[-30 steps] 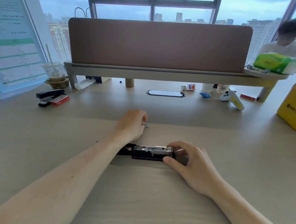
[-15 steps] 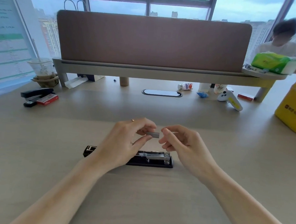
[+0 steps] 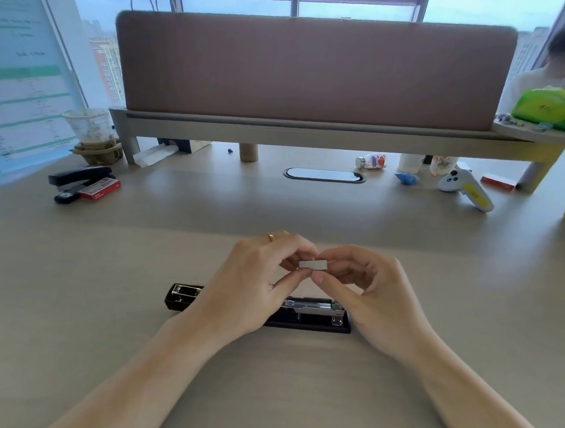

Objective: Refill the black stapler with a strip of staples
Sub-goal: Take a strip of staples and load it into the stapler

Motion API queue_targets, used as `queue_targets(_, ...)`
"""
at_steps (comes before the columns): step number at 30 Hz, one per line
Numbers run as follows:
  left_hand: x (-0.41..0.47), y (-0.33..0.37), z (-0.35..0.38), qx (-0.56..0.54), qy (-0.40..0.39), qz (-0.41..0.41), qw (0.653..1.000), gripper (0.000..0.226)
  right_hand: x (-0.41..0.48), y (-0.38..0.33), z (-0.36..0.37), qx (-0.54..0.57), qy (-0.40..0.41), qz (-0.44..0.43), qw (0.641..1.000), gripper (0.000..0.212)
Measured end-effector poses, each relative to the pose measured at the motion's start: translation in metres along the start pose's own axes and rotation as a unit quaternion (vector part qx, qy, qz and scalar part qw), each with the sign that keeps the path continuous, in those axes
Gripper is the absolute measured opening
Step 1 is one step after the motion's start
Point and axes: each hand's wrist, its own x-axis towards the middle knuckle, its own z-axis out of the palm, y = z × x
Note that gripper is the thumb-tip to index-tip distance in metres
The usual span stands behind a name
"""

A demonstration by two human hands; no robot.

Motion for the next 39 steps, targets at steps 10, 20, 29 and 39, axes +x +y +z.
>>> queue_targets(10,-0.001,-0.003,0.001,-0.093,0.035,-0.113,0.989,0.007,0.000,0.000,0.001,0.033,0.044,0.003,0.998,0.010)
queue_targets(20,0.000,-0.005,-0.001,-0.202,0.020,-0.184,0.962,0.005,0.000,-0.002,0.001,0.047,0.037,-0.018,0.998,0.008)
queue_targets(29,-0.003,-0.002,-0.003,-0.192,0.024,-0.153,0.969,0.008,-0.001,-0.004,-0.002,0.031,0.043,-0.050,0.997,0.017)
queue_targets(39,-0.010,-0.001,-0.007,-0.117,0.020,-0.086,0.989,0.007,-0.010,-0.004,-0.006,-0.025,0.016,-0.077,0.997,0.036)
